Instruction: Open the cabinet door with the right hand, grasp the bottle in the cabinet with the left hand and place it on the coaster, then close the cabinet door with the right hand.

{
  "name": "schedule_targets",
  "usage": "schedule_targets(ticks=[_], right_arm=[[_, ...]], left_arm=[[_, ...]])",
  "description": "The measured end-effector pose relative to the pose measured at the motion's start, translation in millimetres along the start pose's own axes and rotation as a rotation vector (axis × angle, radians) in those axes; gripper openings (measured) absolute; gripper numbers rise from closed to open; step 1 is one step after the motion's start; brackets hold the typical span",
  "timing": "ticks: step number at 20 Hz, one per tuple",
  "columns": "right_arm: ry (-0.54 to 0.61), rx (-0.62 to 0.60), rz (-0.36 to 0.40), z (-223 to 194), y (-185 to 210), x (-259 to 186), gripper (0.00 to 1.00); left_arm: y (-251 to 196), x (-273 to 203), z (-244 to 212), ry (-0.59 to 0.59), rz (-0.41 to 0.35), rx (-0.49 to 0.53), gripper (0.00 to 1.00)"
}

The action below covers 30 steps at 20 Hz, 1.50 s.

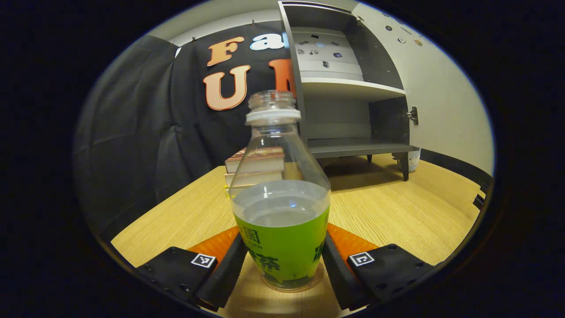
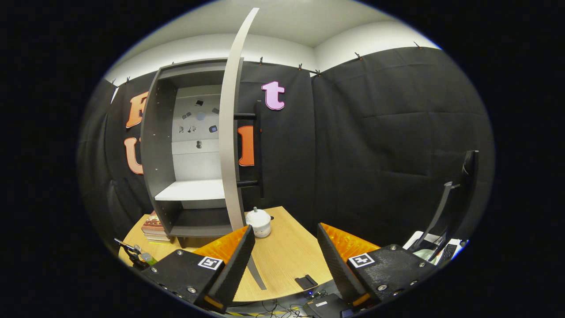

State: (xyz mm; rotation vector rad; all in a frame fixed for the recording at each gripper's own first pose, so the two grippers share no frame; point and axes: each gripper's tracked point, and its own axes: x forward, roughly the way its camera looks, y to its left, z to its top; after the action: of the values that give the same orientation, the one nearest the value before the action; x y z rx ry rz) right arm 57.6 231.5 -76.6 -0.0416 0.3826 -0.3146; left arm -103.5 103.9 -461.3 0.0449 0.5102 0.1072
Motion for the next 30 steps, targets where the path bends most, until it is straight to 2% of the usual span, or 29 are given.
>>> schedule_targets(ticks=[6, 7, 8, 9, 14, 15, 16, 21, 22, 23, 24, 27, 30], right_arm=[[-0.019, 0.015, 0.009, -0.7, -19.8, 6.5, 0.89], [-0.026, 0.024, 0.011, 1.4, -24.0, 7.9, 0.89], [-0.03, 0.028, 0.013, 1.6, -29.1, 10.8, 0.94], [-0.032, 0.027, 0.018, 1.7, -33.4, 13.6, 0.89], [-0.059, 0.044, 0.054, 9.9, -49.7, 21.6, 0.89], [-0.064, 0.054, 0.072, 12.1, -49.5, 24.6, 0.84], [-0.067, 0.06, 0.093, 12.9, -50.4, 26.2, 0.89], [-0.088, 0.075, 0.213, 17.6, -34.5, 43.2, 0.89], [-0.095, 0.077, 0.246, 21.8, -28.8, 46.4, 0.84], [-0.108, 0.083, 0.281, 25.9, -23.1, 45.7, 0.84], [-0.119, 0.086, 0.32, 29.6, -17.5, 43.9, 0.89], [-0.161, 0.12, 0.416, 38.7, -10.8, 37.0, 0.89], [-0.188, 0.155, 0.466, 35.8, -6.4, 38.0, 0.89]], left_arm=[[1.9, -8.0, 27.2, -0.002, 0.032, 0.091, 0.94], [3.6, -9.3, 32.1, -0.001, 0.044, 0.088, 0.94], [5.4, -11.5, 38.8, 0.001, 0.054, 0.081, 0.94], [6.9, -13.6, 46.3, 0.0, 0.063, 0.074, 0.94], [6.6, -27.5, 80.1, -0.016, 0.065, 0.077, 0.94], [9.4, -31.0, 86.0, -0.02, 0.073, 0.09, 0.94], [9.4, -35.5, 94.4, -0.026, 0.078, 0.1, 0.94], [6.0, -54.8, 138.5, -0.074, 0.102, 0.129, 0.94], [5.1, -59.4, 143.3, -0.078, 0.106, 0.139, 0.94], [4.1, -62.8, 150.3, -0.089, 0.11, 0.149, 0.94], [2.2, -66.5, 156.9, -0.097, 0.113, 0.158, 0.94], [-4.5, -77.8, 172.8, -0.112, 0.122, 0.178, 0.94], [-14.9, -83.4, 185.6, -0.113, 0.118, 0.186, 0.94]])
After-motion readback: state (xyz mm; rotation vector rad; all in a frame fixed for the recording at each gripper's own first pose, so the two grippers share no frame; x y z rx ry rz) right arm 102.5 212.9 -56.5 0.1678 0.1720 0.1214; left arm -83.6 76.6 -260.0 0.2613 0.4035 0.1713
